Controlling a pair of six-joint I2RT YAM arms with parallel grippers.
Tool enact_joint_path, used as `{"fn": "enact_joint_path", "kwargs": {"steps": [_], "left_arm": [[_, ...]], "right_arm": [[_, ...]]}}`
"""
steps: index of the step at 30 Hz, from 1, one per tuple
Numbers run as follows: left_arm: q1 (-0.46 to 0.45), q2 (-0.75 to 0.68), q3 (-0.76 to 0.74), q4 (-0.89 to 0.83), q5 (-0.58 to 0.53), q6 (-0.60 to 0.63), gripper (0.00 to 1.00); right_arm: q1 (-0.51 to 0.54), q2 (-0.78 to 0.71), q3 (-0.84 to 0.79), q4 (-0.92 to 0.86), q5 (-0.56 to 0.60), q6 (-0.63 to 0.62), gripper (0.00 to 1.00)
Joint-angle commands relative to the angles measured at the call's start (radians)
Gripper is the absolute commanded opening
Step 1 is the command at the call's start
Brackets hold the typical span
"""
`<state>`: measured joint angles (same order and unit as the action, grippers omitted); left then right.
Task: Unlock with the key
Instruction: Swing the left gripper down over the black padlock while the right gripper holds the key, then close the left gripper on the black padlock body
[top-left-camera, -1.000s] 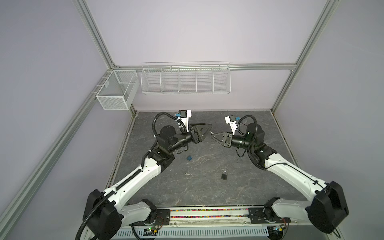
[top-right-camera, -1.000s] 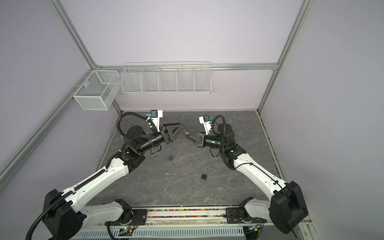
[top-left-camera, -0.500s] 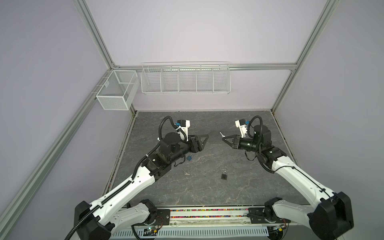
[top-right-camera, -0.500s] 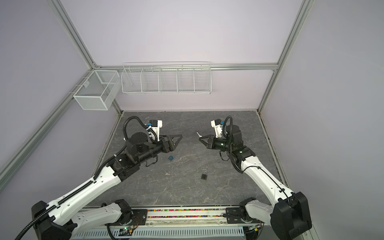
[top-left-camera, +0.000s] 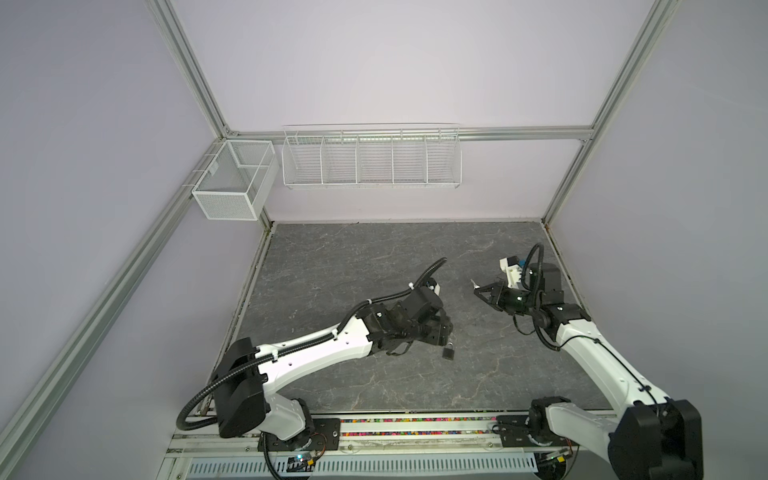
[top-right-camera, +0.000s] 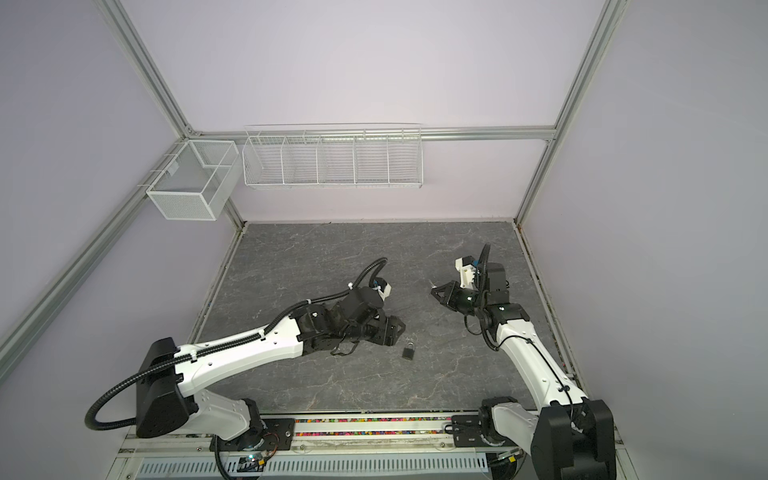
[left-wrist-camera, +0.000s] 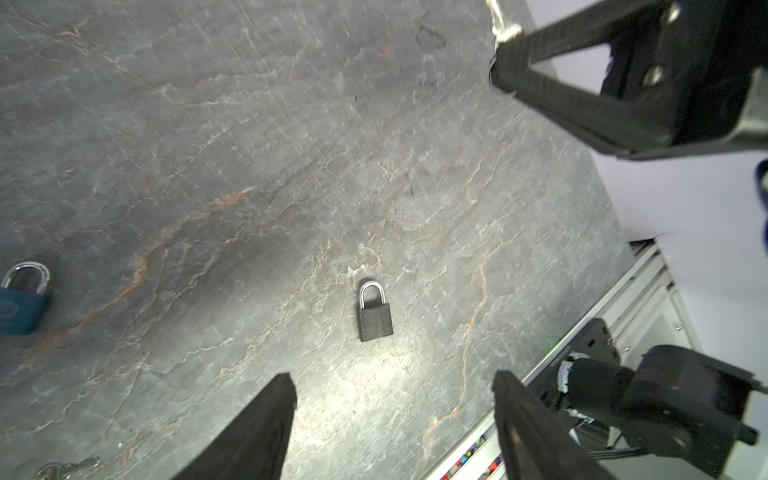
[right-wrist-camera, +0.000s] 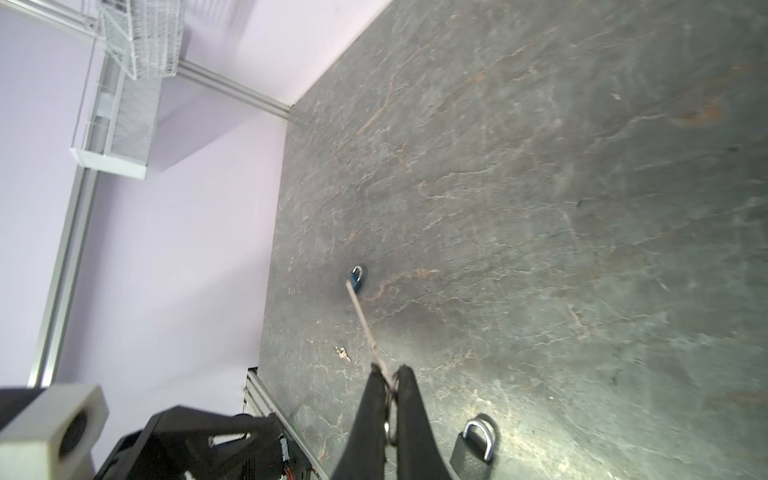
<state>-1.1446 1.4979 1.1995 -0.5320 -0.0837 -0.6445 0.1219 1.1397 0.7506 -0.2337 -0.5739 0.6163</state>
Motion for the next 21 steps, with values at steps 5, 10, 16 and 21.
{"fn": "enact_joint_path", "kwargs": {"steps": [5, 10, 16, 21], "left_arm": [[-0.074, 0.266, 0.250, -0.340, -0.040, 0.011, 0.75], [-0.110, 0.422, 0.349, -0.434, -0.076, -0.023, 0.74], [-0.110, 0.528, 0.408, -0.421, -0.028, -0.021, 0.71], [-0.110, 0.598, 0.464, -0.424, -0.028, -0.022, 0.68]], "right_arm": [[-0.029, 0.037, 0.009, -0.082, 0.049, -0.021, 0.06], [-0.042, 0.044, 0.006, -0.071, 0.033, -0.030, 0.06], [-0.085, 0.067, -0.006, -0.066, 0.003, -0.031, 0.06], [-0.109, 0.079, -0.019, -0.047, -0.014, -0.022, 0.06]]}}
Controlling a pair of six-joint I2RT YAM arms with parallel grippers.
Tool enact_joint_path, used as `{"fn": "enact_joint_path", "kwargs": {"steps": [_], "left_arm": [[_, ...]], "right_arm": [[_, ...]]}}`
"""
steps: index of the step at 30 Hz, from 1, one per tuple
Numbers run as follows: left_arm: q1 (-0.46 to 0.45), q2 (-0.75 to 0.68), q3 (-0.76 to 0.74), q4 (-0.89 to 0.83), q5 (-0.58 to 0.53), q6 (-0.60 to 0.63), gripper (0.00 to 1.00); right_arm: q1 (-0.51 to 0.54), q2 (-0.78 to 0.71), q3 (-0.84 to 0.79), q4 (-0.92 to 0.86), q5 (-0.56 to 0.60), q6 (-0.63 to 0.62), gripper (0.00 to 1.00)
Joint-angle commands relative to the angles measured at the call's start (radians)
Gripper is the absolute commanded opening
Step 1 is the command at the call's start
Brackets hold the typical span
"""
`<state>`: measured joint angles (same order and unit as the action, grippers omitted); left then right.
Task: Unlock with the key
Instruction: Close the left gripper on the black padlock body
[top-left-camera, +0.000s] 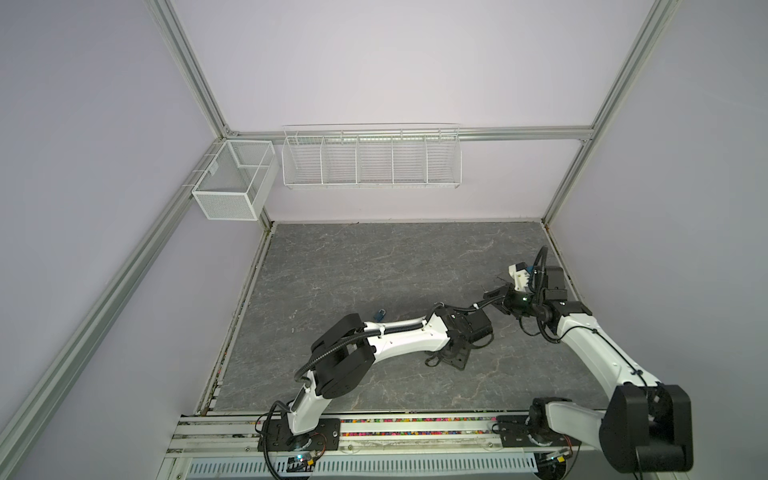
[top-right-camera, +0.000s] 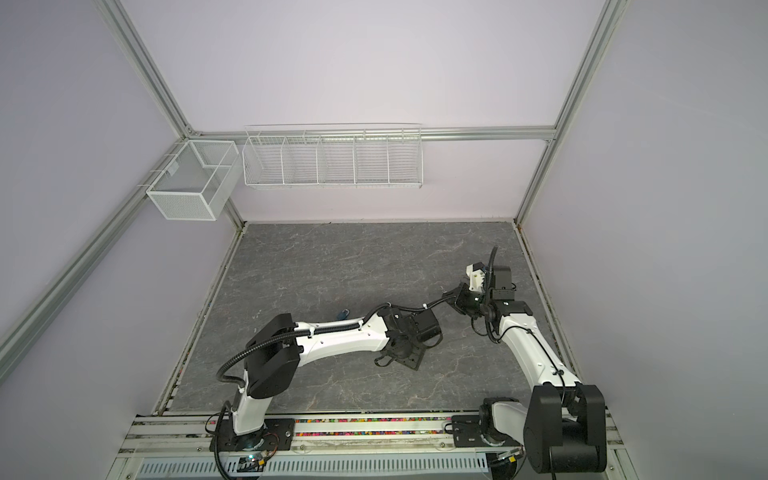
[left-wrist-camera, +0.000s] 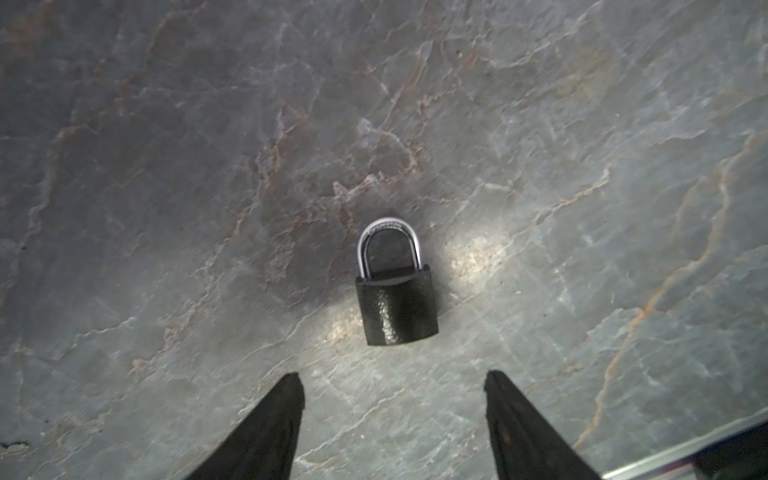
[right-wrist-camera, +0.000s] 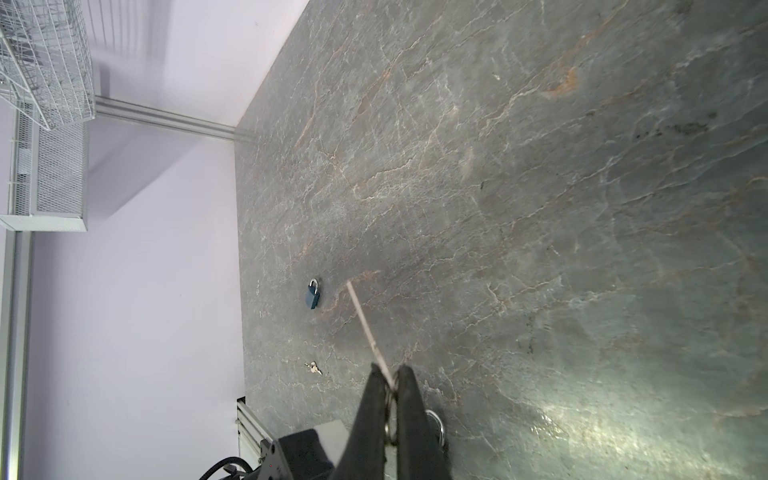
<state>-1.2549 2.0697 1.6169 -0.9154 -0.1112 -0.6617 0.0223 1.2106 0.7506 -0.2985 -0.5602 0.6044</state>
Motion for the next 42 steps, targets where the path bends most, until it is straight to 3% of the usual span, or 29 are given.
{"fn": "enact_joint_path", "kwargs": {"steps": [1, 8, 24, 29, 42], "left_arm": [[-0.001, 0.036, 0.053, -0.041, -0.005, -0.008, 0.68], [0.004, 0.099, 0.088, -0.050, -0.032, -0.013, 0.64], [0.044, 0.076, -0.010, 0.041, -0.015, -0.020, 0.59], [0.057, 0.074, -0.029, 0.002, -0.060, -0.023, 0.57], [0.061, 0.072, -0.037, -0.050, -0.037, 0.001, 0.47]], "right_arm": [[-0.011, 0.011, -0.023, 0.026, -0.032, -0.007, 0.06], [-0.016, 0.037, -0.021, 0.041, -0.052, -0.013, 0.06], [-0.015, 0.065, -0.030, 0.061, -0.054, -0.007, 0.06], [-0.015, 0.078, -0.028, 0.063, -0.060, 0.000, 0.06], [-0.015, 0.096, -0.030, 0.076, -0.063, 0.012, 0.06]]}}
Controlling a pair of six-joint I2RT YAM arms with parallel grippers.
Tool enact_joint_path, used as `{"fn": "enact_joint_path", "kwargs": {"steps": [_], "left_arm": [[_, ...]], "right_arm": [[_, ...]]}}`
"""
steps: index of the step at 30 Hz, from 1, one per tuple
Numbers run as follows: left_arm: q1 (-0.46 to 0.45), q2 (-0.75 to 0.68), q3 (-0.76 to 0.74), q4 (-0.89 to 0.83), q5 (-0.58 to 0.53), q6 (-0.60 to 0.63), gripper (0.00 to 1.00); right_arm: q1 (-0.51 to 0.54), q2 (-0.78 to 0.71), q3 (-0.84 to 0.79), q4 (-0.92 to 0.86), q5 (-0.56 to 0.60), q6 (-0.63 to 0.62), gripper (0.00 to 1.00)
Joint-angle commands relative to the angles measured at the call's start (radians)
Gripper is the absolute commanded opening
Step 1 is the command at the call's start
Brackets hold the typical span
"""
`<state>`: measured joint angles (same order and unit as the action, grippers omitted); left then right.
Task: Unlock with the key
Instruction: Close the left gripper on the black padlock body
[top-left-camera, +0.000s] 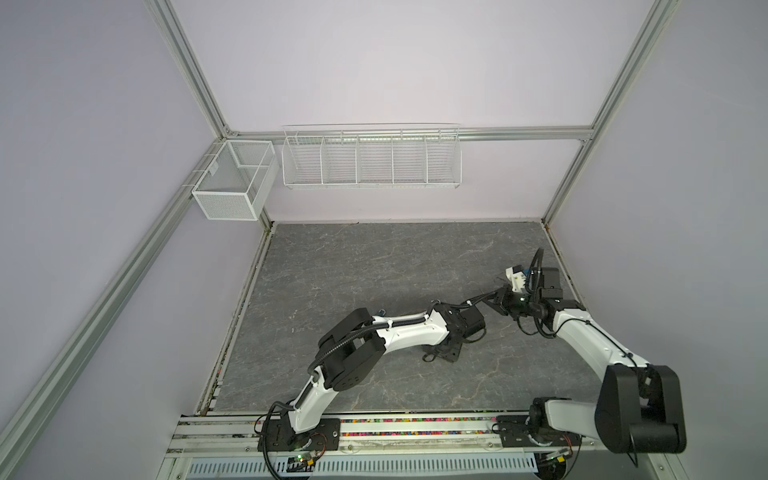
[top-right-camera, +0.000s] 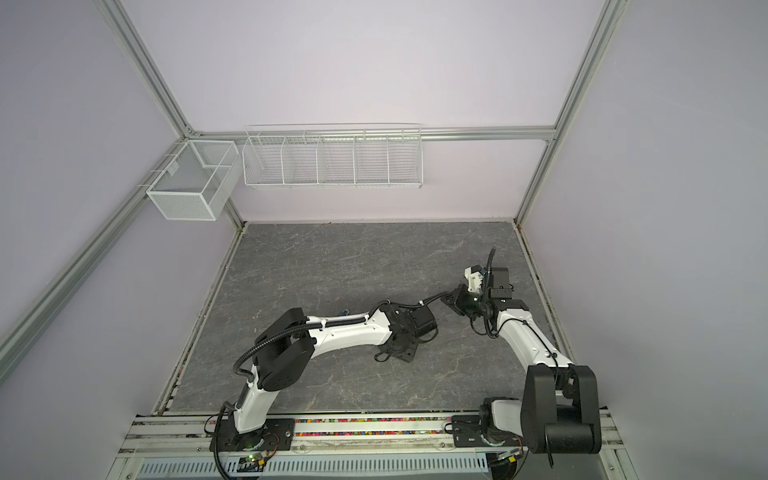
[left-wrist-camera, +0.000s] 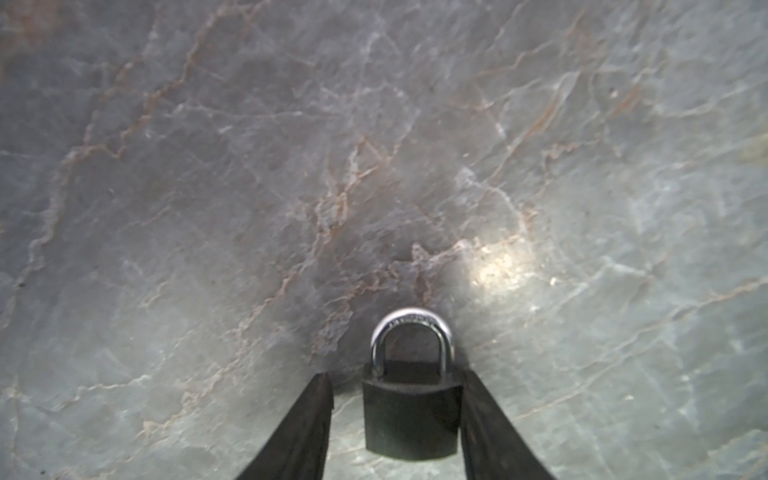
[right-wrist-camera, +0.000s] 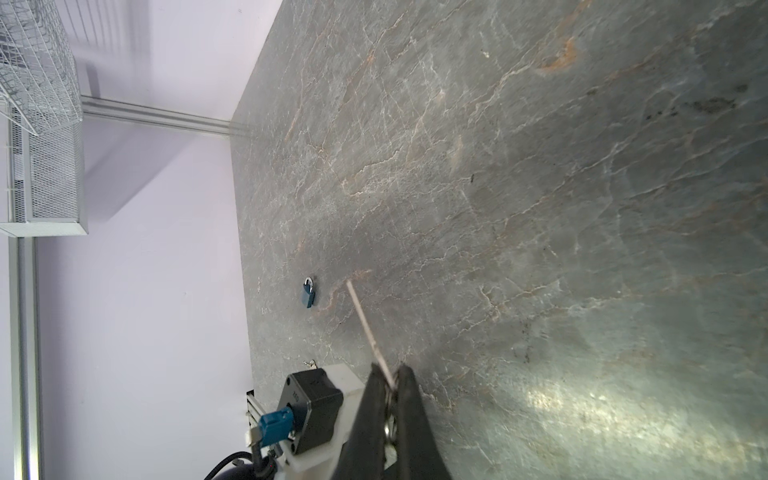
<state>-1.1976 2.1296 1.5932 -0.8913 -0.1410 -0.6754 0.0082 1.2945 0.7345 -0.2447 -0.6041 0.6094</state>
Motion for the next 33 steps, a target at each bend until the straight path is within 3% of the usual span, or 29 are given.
{"fn": "enact_joint_path", "kwargs": {"steps": [1, 7, 10, 21, 33], "left_arm": [[0.001, 0.014, -0.011, -0.070, -0.005, 0.016, 0.47], [-0.007, 0.042, 0.018, -0.058, 0.028, 0.012, 0.46], [-0.013, 0.052, 0.025, -0.059, 0.025, -0.008, 0.42], [-0.014, 0.069, 0.002, -0.062, -0.029, -0.033, 0.42], [-0.003, 0.084, -0.005, -0.022, -0.014, -0.028, 0.39]], "right_arm": [[-0.001, 0.012, -0.015, 0.022, -0.019, 0.007, 0.06], [-0.001, 0.008, -0.018, 0.024, -0.020, 0.010, 0.06], [-0.001, 0.004, -0.017, 0.018, -0.019, 0.006, 0.06], [-0.001, -0.004, -0.021, 0.019, -0.022, 0.010, 0.06], [-0.002, -0.012, -0.021, 0.019, -0.020, 0.016, 0.06]]}}
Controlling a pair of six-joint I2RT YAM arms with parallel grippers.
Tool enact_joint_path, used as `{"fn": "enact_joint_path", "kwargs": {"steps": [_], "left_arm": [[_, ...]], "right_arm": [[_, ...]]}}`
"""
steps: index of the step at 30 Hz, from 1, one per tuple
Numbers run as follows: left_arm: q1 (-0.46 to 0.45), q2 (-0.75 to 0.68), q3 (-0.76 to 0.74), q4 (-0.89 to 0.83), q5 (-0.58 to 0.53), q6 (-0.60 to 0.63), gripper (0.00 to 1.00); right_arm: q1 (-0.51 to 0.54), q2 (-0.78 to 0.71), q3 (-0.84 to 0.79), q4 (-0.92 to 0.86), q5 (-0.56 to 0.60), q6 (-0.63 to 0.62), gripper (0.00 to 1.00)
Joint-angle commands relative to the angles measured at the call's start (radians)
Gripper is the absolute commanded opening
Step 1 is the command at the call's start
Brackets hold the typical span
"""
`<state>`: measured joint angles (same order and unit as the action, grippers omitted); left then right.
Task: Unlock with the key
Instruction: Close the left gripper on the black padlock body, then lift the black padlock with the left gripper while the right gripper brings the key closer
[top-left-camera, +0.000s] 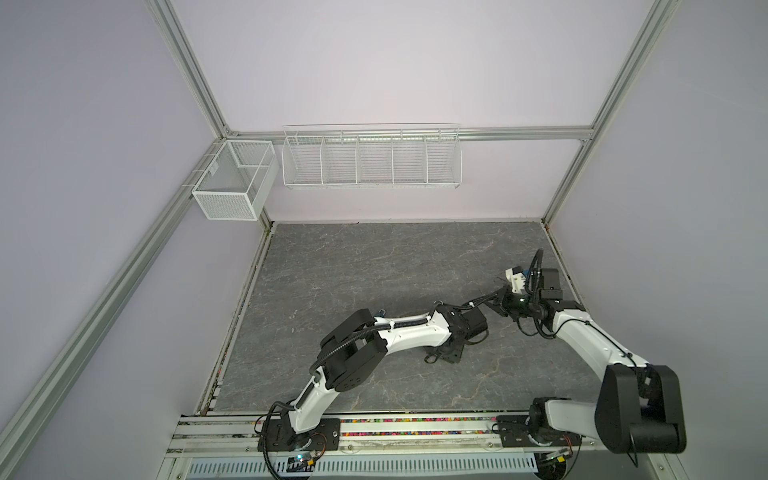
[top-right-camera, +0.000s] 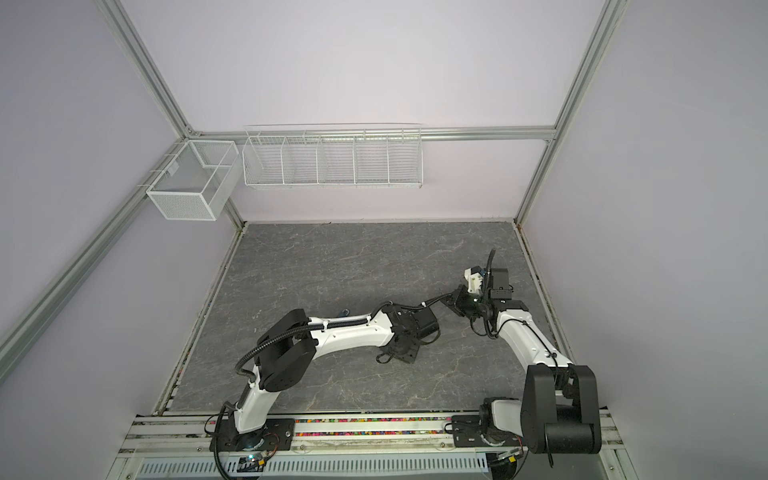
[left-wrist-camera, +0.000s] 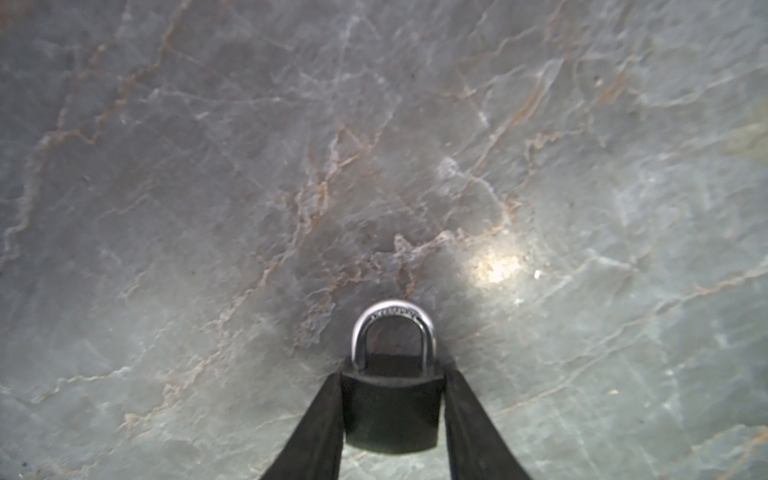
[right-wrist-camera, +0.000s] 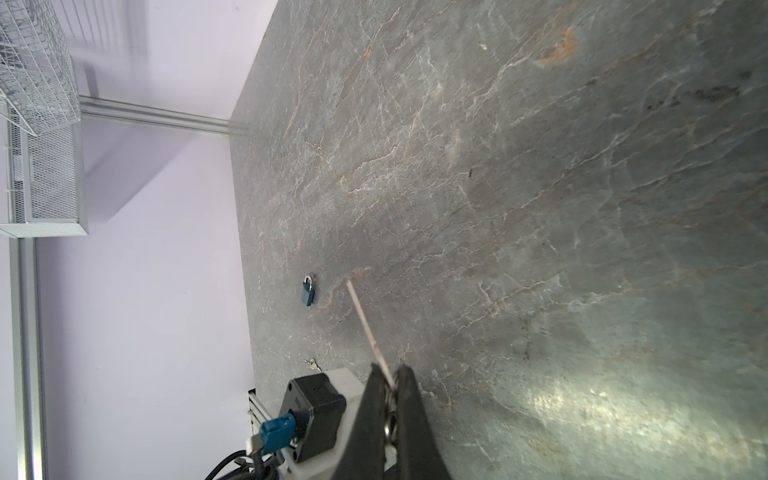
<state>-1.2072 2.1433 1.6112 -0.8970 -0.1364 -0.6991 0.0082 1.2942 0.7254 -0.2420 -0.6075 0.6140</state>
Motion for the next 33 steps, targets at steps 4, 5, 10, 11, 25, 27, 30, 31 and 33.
{"fn": "enact_joint_path", "kwargs": {"steps": [4, 5, 10, 11, 25, 27, 30, 31, 33], "left_arm": [[0.007, 0.065, -0.030, -0.013, -0.024, 0.006, 0.37], [0.007, 0.065, -0.031, -0.014, -0.026, 0.010, 0.37], [0.007, 0.070, -0.028, -0.023, -0.044, 0.020, 0.29], [0.008, 0.066, -0.030, -0.021, -0.047, 0.021, 0.25], [0.040, -0.063, -0.060, 0.019, -0.046, 0.017, 0.00], [0.050, -0.101, -0.074, 0.030, -0.041, 0.006, 0.00], [0.069, -0.171, -0.104, 0.052, -0.037, -0.019, 0.00], [0.074, -0.196, -0.114, 0.056, -0.043, -0.035, 0.00], [0.088, -0.239, -0.129, 0.053, -0.061, -0.060, 0.00]], "right_arm": [[-0.001, -0.013, -0.012, 0.017, -0.015, 0.013, 0.06], [-0.001, -0.013, -0.012, 0.018, -0.016, 0.015, 0.06], [-0.002, -0.010, -0.012, 0.023, -0.019, 0.024, 0.06], [-0.001, -0.010, -0.012, 0.022, -0.020, 0.024, 0.06], [0.001, -0.039, -0.020, 0.009, -0.017, 0.026, 0.06], [0.002, -0.047, -0.018, 0.002, -0.015, 0.026, 0.06], [0.006, -0.060, -0.016, -0.015, -0.007, 0.018, 0.06], [0.009, -0.067, -0.013, -0.025, 0.002, 0.013, 0.06], [0.019, -0.077, -0.010, -0.035, 0.012, 0.009, 0.06]]}}
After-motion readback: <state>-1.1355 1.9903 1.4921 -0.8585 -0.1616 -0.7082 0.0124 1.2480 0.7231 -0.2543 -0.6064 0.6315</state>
